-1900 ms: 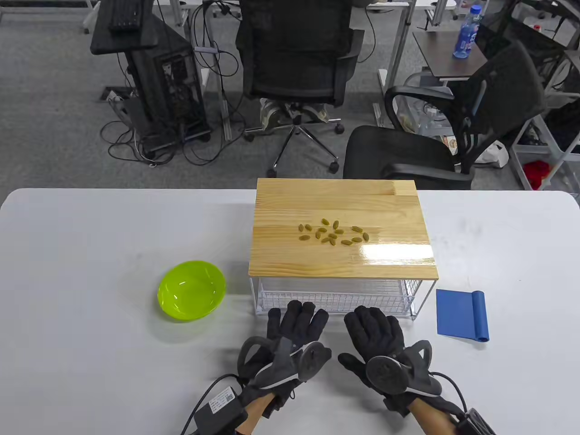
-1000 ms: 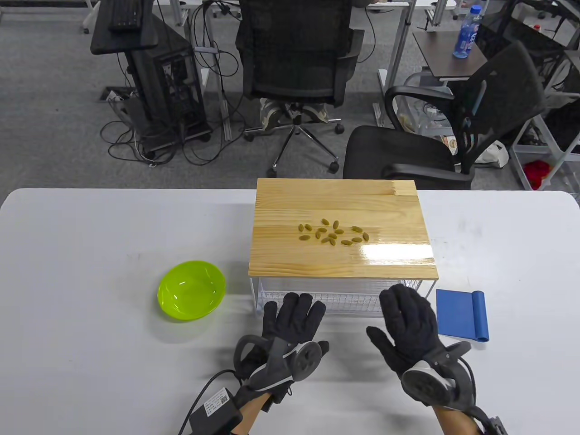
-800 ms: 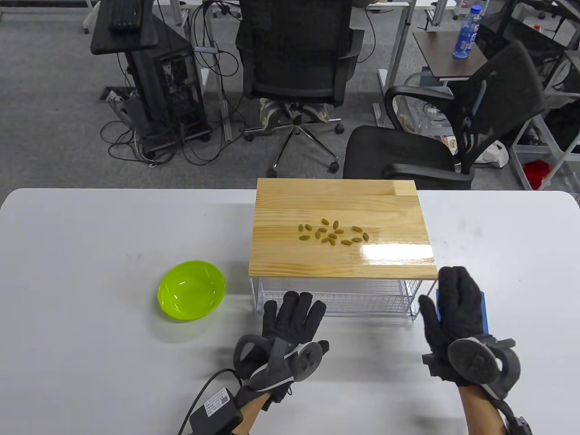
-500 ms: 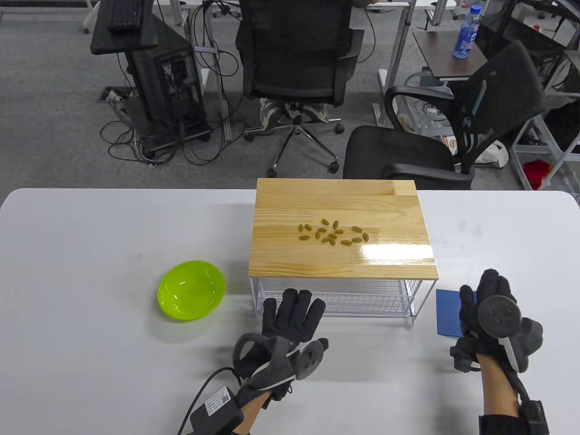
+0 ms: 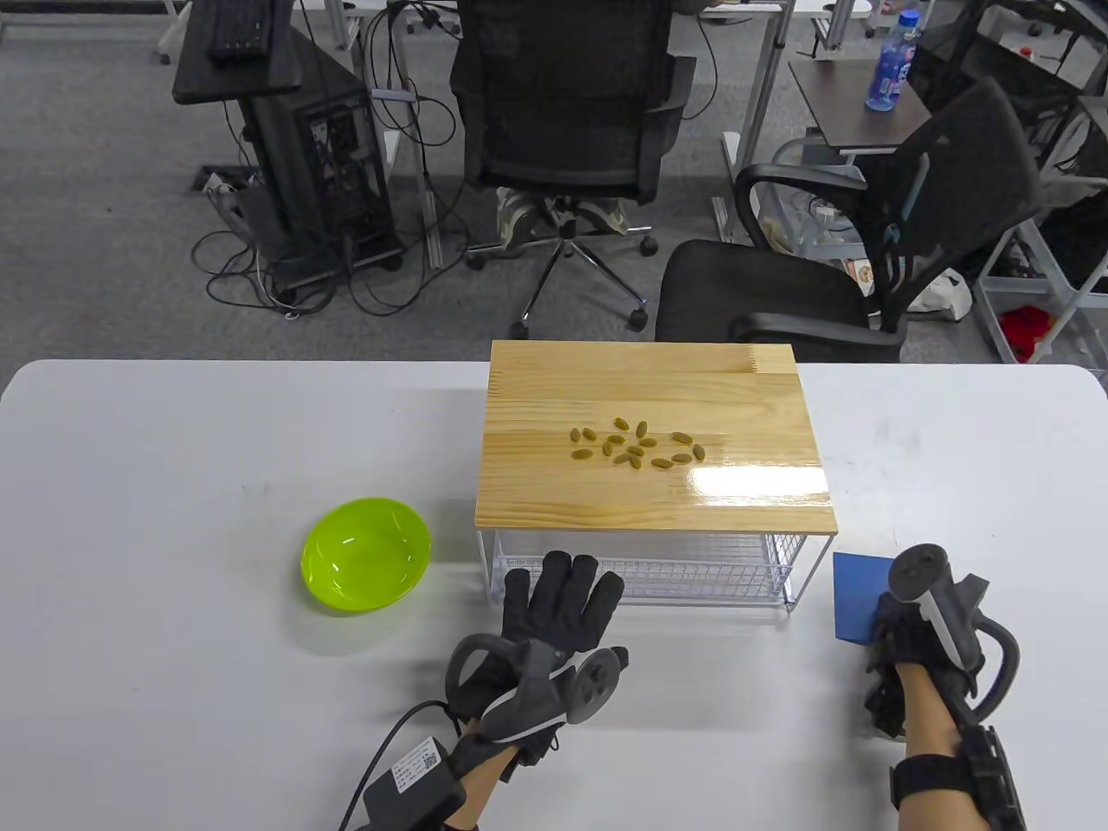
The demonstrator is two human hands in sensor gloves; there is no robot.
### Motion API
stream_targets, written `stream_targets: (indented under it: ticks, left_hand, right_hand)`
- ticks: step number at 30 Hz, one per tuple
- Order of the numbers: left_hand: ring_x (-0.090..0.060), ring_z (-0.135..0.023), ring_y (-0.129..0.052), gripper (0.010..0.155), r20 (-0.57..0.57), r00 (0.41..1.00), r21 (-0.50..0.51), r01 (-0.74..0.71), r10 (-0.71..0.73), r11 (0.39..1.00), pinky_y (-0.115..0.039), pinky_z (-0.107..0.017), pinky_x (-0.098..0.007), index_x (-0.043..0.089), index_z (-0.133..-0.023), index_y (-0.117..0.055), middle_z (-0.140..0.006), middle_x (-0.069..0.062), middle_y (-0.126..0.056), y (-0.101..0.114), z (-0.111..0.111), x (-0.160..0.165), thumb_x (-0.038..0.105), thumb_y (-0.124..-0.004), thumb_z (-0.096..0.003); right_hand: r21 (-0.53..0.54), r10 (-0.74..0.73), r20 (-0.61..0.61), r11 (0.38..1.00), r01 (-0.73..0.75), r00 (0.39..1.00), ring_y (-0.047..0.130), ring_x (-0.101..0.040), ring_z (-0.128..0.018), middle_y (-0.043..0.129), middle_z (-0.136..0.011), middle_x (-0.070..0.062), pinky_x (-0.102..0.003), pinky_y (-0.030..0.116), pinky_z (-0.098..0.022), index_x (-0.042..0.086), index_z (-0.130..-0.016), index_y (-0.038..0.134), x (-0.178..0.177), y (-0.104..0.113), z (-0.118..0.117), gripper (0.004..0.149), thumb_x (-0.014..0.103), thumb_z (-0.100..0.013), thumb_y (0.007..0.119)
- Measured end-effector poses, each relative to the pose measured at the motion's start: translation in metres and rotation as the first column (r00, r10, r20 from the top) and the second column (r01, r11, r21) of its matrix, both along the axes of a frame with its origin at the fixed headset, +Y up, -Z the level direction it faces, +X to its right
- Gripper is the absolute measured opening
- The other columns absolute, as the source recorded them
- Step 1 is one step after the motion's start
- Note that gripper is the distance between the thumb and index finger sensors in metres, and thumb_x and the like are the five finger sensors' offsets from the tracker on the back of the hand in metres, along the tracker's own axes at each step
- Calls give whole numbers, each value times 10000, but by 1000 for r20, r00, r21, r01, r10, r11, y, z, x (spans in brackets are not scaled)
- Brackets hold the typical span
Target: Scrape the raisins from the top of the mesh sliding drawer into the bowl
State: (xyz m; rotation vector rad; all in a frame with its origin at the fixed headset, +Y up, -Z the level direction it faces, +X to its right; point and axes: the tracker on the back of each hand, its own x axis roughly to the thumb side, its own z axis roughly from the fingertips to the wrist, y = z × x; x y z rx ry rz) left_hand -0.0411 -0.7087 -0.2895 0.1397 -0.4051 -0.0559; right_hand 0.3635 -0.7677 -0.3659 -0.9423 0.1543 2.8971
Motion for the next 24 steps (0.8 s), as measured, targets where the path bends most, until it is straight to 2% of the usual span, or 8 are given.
stream_targets:
  ticks: [2, 5, 10, 13, 17, 19, 20, 24]
  left_hand:
    - [-359, -1216, -451, 747, 5, 1000, -4, 10, -10, 1000, -423, -843, -635, 384, -1169, -372, -1279, -7, -439, 0, 0, 1, 667, -551, -501]
    - [-359, -1216, -452, 746, 6, 1000, -12, 8, -8, 1000, -423, -843, -636, 385, -1169, -375, -1279, -9, -440, 0, 0, 1, 666, -552, -500]
    - [-359, -1213, -464, 730, 15, 1000, -49, 4, -3, 999, -424, -842, -634, 381, -1167, -392, -1274, -10, -459, -1, -1, 0, 650, -555, -507]
    - [-362, -1213, -461, 732, 17, 1000, -43, -1, 2, 999, -426, -841, -634, 378, -1166, -396, -1273, -9, -462, 0, 0, -1, 651, -555, -506]
    - [-356, -1216, -460, 733, 19, 1000, -48, -3, 3, 999, -423, -844, -634, 382, -1166, -397, -1275, -6, -458, 0, -1, 1, 656, -554, -504]
    - [-354, -1216, -463, 735, 22, 1000, -61, -3, 5, 998, -422, -845, -634, 376, -1166, -406, -1276, -4, -460, -1, -1, 3, 657, -555, -503]
    - [-353, -1216, -463, 735, 23, 1000, -66, 3, -1, 998, -422, -846, -633, 375, -1167, -407, -1276, -3, -459, -2, -1, 4, 656, -555, -504]
    - [-350, -1218, -463, 734, 21, 1000, -66, 6, -5, 998, -423, -847, -631, 381, -1166, -407, -1277, 1, -458, -2, -1, 5, 659, -555, -503]
  right_hand:
    - [17, 53, 15, 998, -53, 998, 841, -435, -788, 691, -997, -241, -565, 757, -537, 19, -1080, 494, -1, 0, 1, 640, 295, -566, 756]
    - [85, 8, 33, 996, -11, 999, 879, -403, -723, 743, -950, -227, -537, 791, -509, 26, -1059, 549, 6, 1, 6, 612, 262, -546, 785]
    - [169, -101, 40, 981, 93, 994, 849, -437, -752, 697, -969, -252, -566, 765, -528, 7, -1070, 511, 17, 5, 19, 640, 227, -538, 791]
    - [283, -129, 24, 952, 117, 991, 802, -466, -794, 618, -1003, -268, -587, 736, -561, 8, -1085, 460, 24, 24, 30, 650, 216, -547, 760]
    - [465, -171, -58, 867, 178, 984, 775, -531, -846, 543, -1022, -273, -603, 744, -574, 8, -1091, 424, 24, 70, 45, 646, 199, -558, 736]
    - [543, -137, -115, 821, 178, 984, 828, -501, -823, 543, -1026, -265, -594, 766, -563, 13, -1091, 424, 16, 97, 51, 642, 200, -560, 734]
    - [605, -101, -140, 779, 166, 985, 839, -492, -815, 548, -1029, -257, -592, 767, -563, 20, -1091, 431, 9, 116, 55, 637, 201, -561, 733]
    - [735, -14, -250, 649, 199, 968, 838, -484, -803, 567, -1033, -245, -638, 744, -556, 36, -1084, 469, -23, 168, 59, 614, 187, -558, 746]
